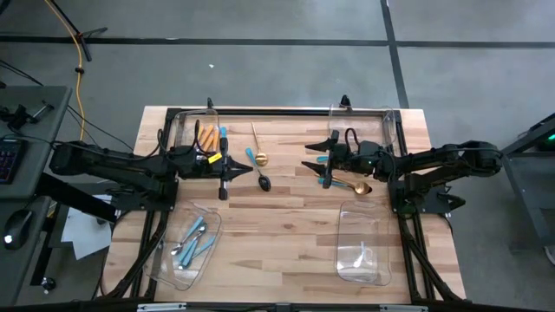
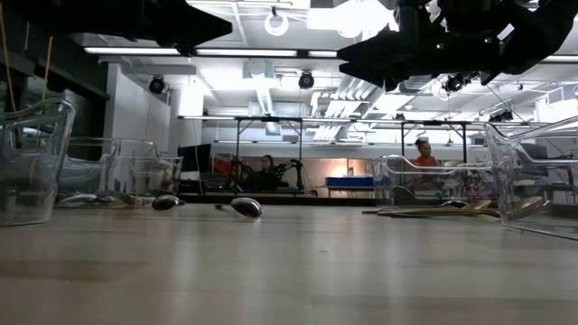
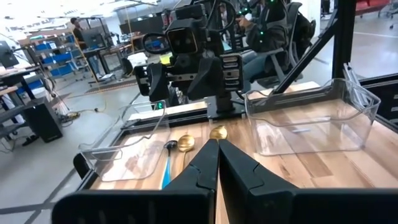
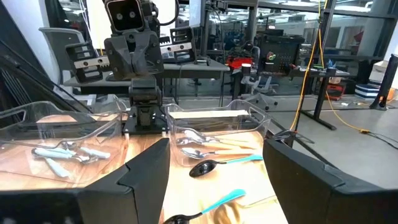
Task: Sort silverware by color (type)
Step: Put the gold spoon into the top right transparent bin
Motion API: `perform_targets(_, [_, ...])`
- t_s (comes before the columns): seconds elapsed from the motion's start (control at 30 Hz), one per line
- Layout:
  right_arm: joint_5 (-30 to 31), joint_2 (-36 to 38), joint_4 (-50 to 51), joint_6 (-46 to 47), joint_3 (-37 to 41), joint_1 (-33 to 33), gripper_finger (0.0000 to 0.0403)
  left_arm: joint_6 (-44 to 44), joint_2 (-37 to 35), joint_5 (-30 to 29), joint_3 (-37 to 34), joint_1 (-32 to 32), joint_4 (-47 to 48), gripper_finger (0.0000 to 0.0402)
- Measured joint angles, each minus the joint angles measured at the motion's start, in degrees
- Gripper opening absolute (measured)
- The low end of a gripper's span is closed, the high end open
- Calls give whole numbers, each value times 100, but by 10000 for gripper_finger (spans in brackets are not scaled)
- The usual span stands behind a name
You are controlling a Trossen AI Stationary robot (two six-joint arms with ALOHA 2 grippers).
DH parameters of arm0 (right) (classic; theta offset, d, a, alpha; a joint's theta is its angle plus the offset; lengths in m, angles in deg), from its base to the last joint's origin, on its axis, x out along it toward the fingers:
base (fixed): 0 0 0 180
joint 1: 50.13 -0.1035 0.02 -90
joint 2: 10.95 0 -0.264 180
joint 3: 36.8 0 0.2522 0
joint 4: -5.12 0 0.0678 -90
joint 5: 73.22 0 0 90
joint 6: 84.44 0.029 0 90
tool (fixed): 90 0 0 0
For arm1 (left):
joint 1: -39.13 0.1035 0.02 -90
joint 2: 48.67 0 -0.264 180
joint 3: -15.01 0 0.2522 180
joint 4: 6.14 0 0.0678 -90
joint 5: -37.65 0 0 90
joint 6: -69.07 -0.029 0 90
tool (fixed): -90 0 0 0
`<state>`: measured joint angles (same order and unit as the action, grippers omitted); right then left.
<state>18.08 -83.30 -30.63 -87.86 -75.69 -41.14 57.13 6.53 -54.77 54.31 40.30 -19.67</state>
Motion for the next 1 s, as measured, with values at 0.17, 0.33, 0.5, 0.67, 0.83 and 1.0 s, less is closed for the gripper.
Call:
perform_targets(0.17, [0,0,9,0,0,0,243,77,0,1,0,-2,0,3])
perform_targets(0.33, [2,0,434,22,0,-2,243,77,0,2,0,-2,0,3])
perform_targets(0.5, [585,-5,2870,447,-691,-4,243,79,0,2,0,-2,0,3])
perform_targets(0.67, [1119,-199,5852,876,-1656,30,243,79,0,4,0,-2,6,3])
perform_targets(0.83, [1174,-445,7700,1051,-2302,126,243,81,0,4,4,-2,46,3])
perform_targets(1.0, [848,-814,8915,647,-2457,237,243,81,1,7,4,-2,42,3])
